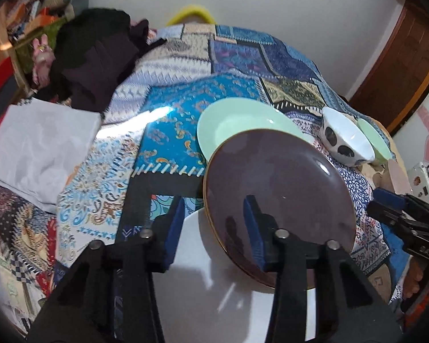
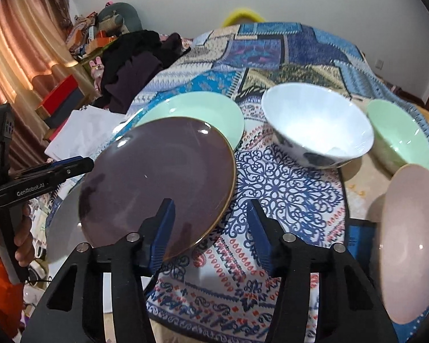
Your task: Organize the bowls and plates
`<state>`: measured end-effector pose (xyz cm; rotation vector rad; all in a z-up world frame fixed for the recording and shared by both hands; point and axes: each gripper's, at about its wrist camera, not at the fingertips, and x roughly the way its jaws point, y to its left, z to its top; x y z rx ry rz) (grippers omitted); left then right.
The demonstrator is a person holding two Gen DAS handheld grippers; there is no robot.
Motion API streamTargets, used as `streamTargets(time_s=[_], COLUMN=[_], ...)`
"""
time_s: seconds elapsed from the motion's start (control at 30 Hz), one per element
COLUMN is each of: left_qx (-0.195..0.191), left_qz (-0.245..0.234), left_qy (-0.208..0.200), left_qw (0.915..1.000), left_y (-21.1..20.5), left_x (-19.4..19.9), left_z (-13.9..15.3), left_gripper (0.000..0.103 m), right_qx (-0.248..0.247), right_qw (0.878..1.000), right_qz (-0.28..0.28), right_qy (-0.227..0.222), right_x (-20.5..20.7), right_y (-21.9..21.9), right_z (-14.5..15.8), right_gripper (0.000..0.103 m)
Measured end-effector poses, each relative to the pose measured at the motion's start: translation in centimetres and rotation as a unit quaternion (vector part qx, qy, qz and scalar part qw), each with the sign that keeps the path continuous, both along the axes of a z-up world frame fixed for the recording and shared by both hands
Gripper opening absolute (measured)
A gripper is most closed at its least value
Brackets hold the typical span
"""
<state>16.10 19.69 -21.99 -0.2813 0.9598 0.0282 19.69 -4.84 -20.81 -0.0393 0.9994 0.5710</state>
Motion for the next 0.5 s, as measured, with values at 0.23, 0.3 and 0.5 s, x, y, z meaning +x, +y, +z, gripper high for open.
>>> streamTargets(time_s=[0.23, 0.3, 0.5], left_qx=[-0.015, -0.02, -0.034], left_qz=[-0.016, -0.021, -0.033], left_qy=[0.018, 0.023, 0.04], left_qw=[0.9996, 0.9993, 0.9981], left_y=[0.3, 0.3, 0.3], left_x=[1.5, 1.8, 2.7], left_z=[-1.2, -1.5, -2.4], left_gripper=[0.029, 0.027, 0.021], right_qx=[0.003, 0.009, 0.017], right_qw=[0.999, 0.999, 0.998], right_qz=[0.001, 0.001, 0.005], right_qy=[0.033, 0.043, 0.059], right_x=[1.1, 1.3, 1.7], right_y=[0.5, 0.5, 0.9], right_z=[-1.6, -2.0, -2.5], right_gripper=[0.033, 0.03, 0.029])
